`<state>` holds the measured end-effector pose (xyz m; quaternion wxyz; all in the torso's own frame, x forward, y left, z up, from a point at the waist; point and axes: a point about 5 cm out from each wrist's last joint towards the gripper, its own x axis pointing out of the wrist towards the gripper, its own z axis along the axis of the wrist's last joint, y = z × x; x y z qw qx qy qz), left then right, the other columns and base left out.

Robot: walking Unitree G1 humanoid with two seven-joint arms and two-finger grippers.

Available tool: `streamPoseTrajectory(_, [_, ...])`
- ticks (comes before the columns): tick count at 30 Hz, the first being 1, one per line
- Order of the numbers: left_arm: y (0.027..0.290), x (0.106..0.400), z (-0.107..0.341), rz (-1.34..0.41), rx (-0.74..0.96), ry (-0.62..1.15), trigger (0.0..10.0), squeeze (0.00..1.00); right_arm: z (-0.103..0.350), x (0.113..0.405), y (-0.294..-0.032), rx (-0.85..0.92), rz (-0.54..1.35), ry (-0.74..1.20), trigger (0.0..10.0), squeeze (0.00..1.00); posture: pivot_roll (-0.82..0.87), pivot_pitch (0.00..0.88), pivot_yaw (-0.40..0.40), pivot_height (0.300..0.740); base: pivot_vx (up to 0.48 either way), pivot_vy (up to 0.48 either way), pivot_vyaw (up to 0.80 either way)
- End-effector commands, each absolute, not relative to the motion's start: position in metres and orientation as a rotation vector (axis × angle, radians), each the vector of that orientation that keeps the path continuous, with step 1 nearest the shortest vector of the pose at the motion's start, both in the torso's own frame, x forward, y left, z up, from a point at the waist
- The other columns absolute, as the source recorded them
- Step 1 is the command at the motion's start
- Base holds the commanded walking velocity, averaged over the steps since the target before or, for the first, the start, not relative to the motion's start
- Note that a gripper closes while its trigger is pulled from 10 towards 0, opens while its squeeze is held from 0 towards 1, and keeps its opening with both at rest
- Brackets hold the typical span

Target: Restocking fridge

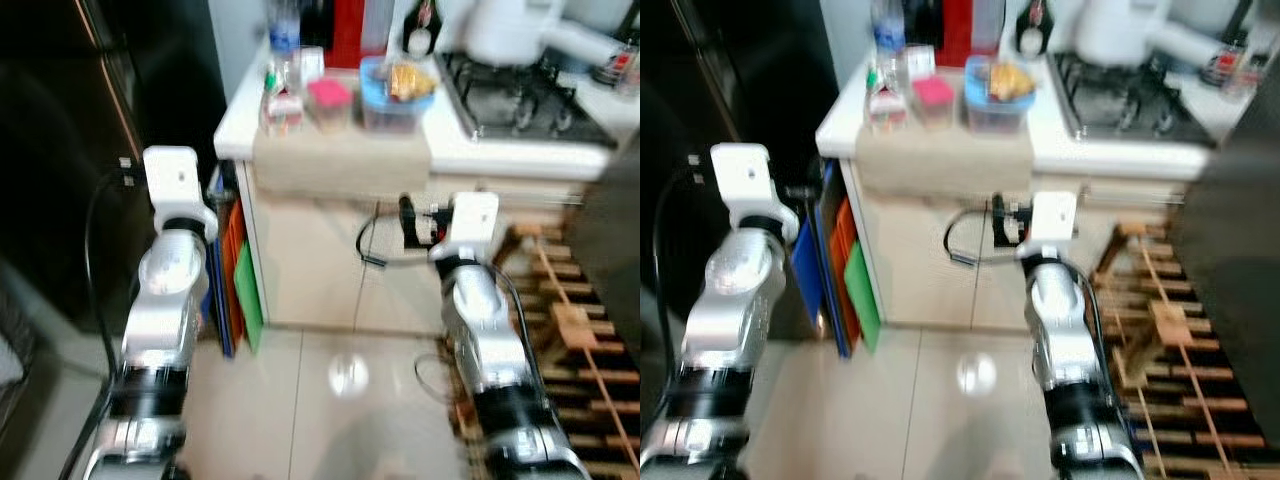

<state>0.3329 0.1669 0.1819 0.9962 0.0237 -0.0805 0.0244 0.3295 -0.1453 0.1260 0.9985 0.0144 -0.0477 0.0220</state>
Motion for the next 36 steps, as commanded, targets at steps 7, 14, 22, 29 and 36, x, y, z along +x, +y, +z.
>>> streamPoseTrajectory(7, [0.151, 0.335, 0.199, -0.044, 0.057, -0.227, 10.0, 0.0, 0.135, 0.328, -0.154, 0.016, 0.002, -0.151, 10.0, 0.0, -0.08, 0.0, 0.033, 0.74, 0.468, 0.0, 0.0])
streamPoseTrajectory(14, [0.141, 0.331, 0.222, -0.098, 0.061, -0.335, 10.0, 0.0, 0.156, 0.322, -0.159, -0.014, -0.05, -0.254, 10.0, 0.0, -0.09, 0.0, 0.033, 0.74, 0.361, -0.277, 0.0])
streamPoseTrajectory(22, [0.128, 0.336, 0.287, -0.088, -0.031, -0.49, 10.0, 0.0, 0.145, 0.314, -0.162, -0.027, -0.04, -0.208, 10.0, 0.0, -0.1, 0.005, 0.012, 0.74, 0.0, 0.0, 0.0])
streamPoseTrajectory(29, [0.109, 0.363, 0.291, -0.092, -0.146, -0.338, 10.0, 0.0, 0.141, 0.309, -0.162, -0.026, -0.044, -0.188, 10.0, 0.0, -0.11, 0.011, 0.017, 0.74, 0.0, 0.0, 0.0])
streamPoseTrajectory(36, [0.076, 0.402, 0.288, -0.109, -0.19, -0.188, 10.0, 0.0, 0.139, 0.301, -0.155, -0.022, -0.037, -0.18, 10.0, 0.0, -0.16, 0.055, 0.042, 0.74, 0.0, 0.0, 0.0])
